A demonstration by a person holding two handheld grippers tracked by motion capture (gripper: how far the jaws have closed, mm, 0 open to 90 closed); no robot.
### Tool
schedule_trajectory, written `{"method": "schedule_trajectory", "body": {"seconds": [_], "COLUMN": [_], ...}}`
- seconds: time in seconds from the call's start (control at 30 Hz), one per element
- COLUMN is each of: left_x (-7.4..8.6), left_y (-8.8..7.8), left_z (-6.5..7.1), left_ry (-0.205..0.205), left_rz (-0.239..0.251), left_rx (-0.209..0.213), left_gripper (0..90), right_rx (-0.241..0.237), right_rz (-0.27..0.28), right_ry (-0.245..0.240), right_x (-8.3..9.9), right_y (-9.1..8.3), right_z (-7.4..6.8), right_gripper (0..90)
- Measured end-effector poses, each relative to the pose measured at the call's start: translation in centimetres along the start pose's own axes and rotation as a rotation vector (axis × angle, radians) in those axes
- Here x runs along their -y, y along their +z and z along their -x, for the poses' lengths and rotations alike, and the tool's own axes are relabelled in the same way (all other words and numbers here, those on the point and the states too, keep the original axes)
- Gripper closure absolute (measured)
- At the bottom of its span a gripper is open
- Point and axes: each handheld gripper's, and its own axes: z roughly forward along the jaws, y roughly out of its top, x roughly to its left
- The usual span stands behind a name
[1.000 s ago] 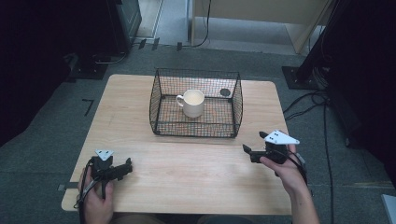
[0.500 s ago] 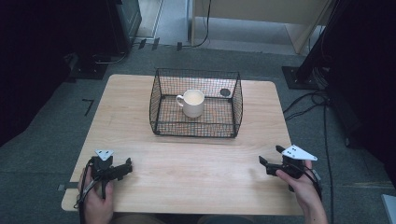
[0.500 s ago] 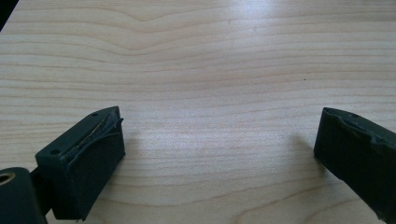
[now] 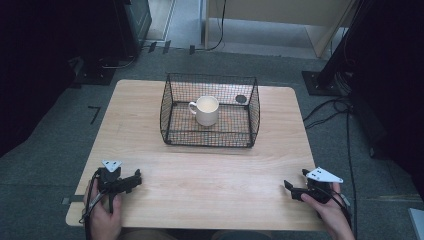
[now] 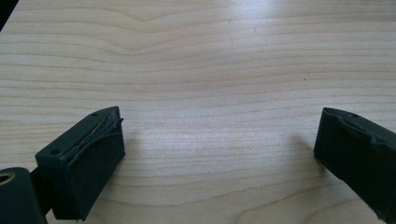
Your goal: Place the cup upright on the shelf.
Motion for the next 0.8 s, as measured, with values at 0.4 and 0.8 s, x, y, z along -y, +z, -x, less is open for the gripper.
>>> {"method": "schedule_trajectory", "body": {"seconds": [0.4, 0.8], "left_x": [0.01, 0.0], "left_y": [0.0, 0.0], "left_z": [-0.01, -0.01], "left_ry": [0.001, 0.001], "left_rz": [0.001, 0.0], "left_rx": [0.0, 0.0], "left_gripper": [1.8, 1.8], "right_rx": [0.047, 0.098], "right_rz": [-0.063, -0.064], "right_ry": [0.058, 0.102], "right_x": [0.8, 0.79], "right_y": [-0.58, -0.59], "right_z": [-0.24, -0.49], "right_gripper": [13.2, 12.5]}}
